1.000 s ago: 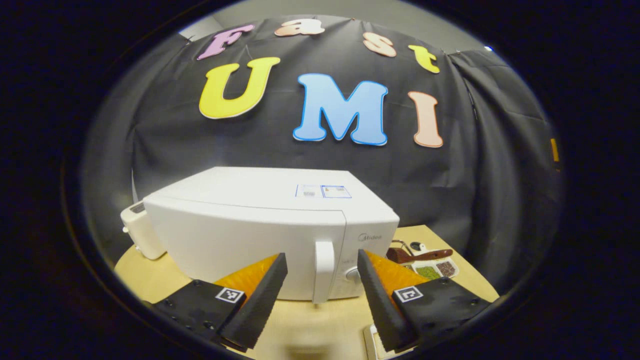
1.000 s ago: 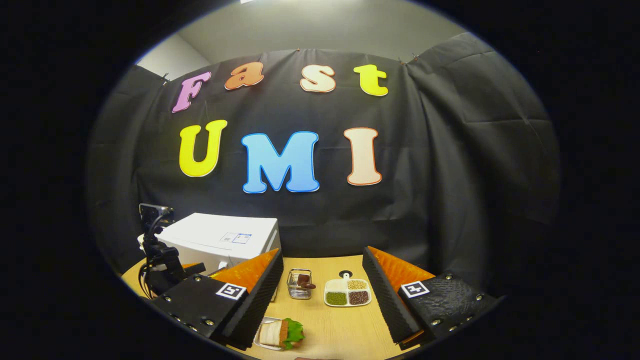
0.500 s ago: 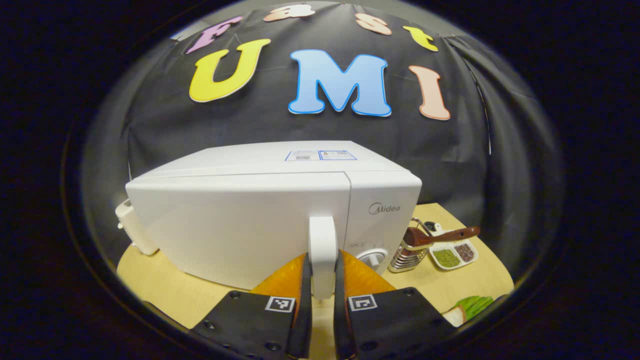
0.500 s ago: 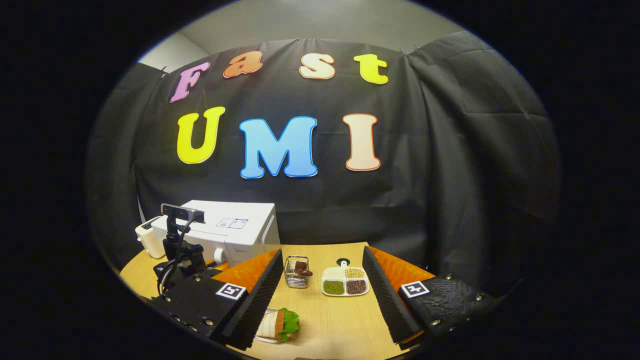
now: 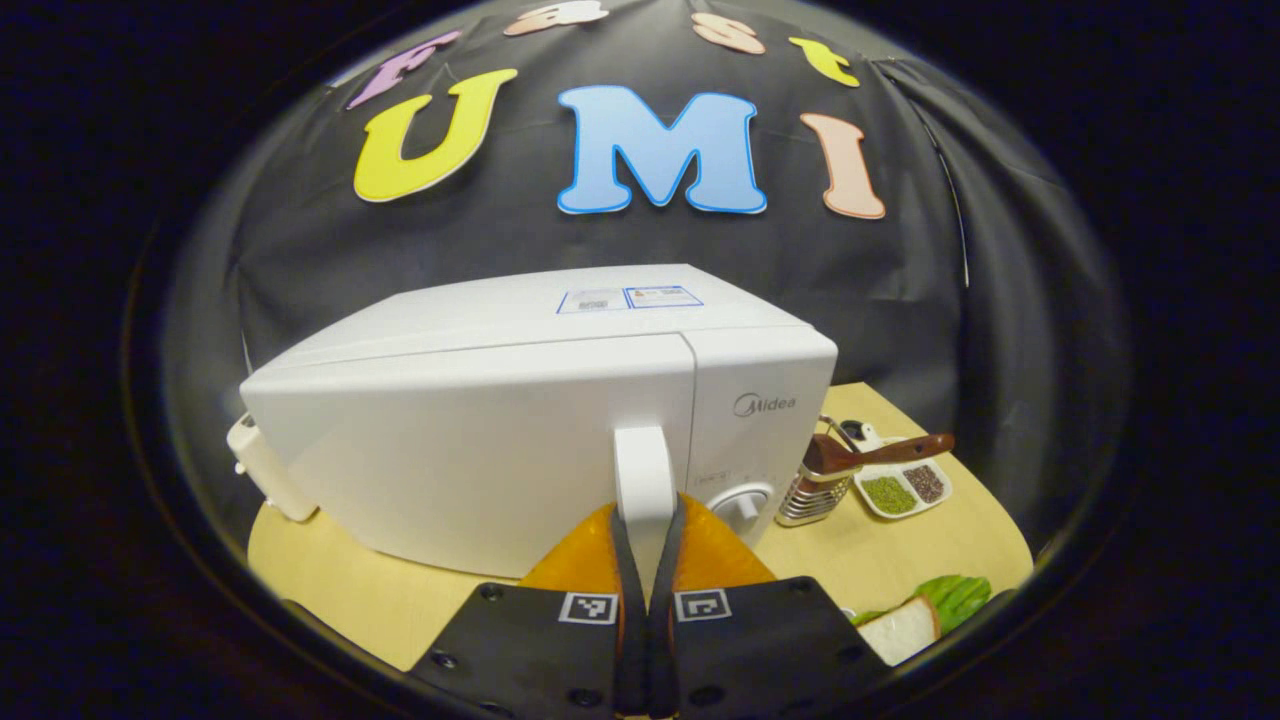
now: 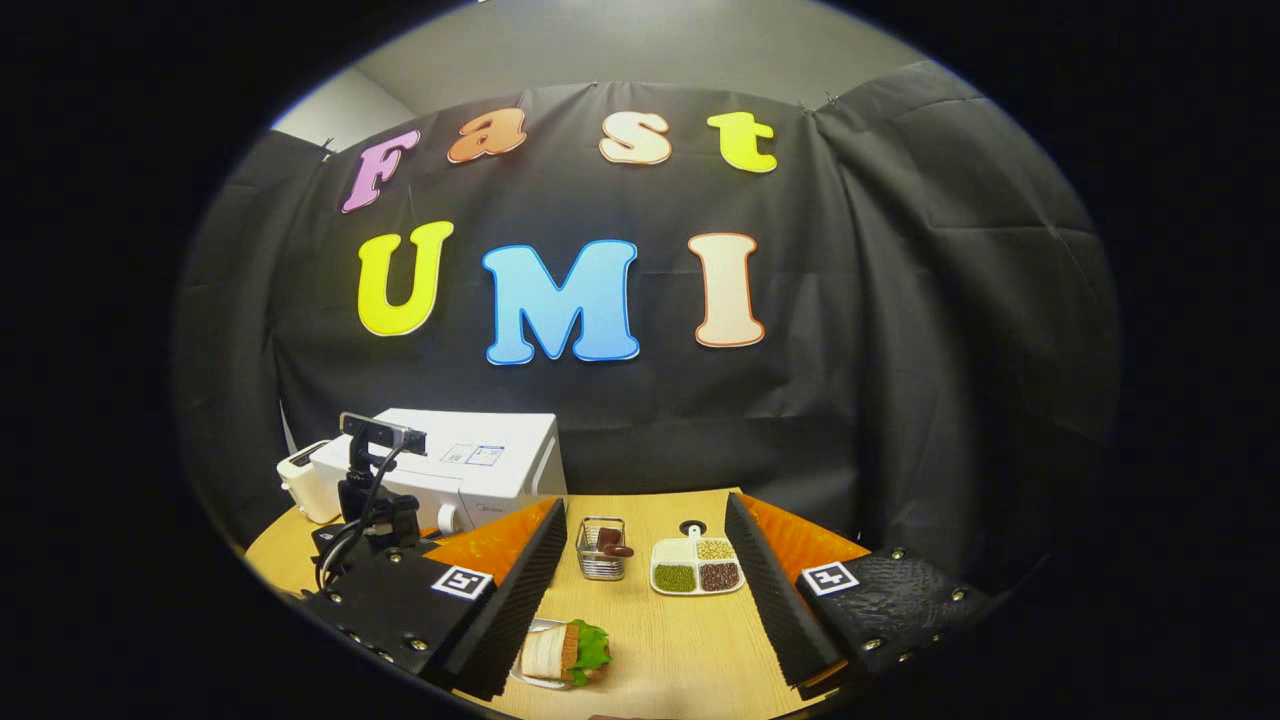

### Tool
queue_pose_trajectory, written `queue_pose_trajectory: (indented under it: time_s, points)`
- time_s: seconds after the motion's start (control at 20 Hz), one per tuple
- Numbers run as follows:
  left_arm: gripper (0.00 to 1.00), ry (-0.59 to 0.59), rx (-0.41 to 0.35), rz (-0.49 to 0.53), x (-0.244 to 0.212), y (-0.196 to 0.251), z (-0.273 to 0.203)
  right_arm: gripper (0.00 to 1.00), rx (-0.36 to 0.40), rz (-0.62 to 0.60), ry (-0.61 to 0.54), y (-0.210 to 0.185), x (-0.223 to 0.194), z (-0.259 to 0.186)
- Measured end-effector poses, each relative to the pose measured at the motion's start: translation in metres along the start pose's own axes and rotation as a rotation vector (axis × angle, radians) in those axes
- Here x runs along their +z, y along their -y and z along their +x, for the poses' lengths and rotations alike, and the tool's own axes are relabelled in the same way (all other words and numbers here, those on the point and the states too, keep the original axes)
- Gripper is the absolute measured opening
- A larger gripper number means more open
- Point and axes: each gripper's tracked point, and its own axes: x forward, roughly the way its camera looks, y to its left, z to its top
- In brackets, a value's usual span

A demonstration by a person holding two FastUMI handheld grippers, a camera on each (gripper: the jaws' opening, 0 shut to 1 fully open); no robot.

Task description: Open the microwave oven with the left hand, put the food in, and close the microwave oven.

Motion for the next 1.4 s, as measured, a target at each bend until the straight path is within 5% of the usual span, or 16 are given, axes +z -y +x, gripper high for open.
queue_pose_trajectory:
  time_s: [0.45,0.7,1.4]
  points:
    - [0.06,-0.08,-0.008,-0.007,-0.056,-0.023,-0.111,0.97,0.01,0.016,0.017,-0.012,0.002,-0.015]
    - [0.07,-0.109,0.002,-0.021,-0.088,-0.061,-0.177,0.96,0.071,0.002,0.01,-0.05,-0.007,-0.027]
    - [0.06,-0.147,0.096,-0.034,-0.151,-0.253,-0.297,0.97,0.188,-0.034,-0.021,-0.166,-0.029,-0.048]
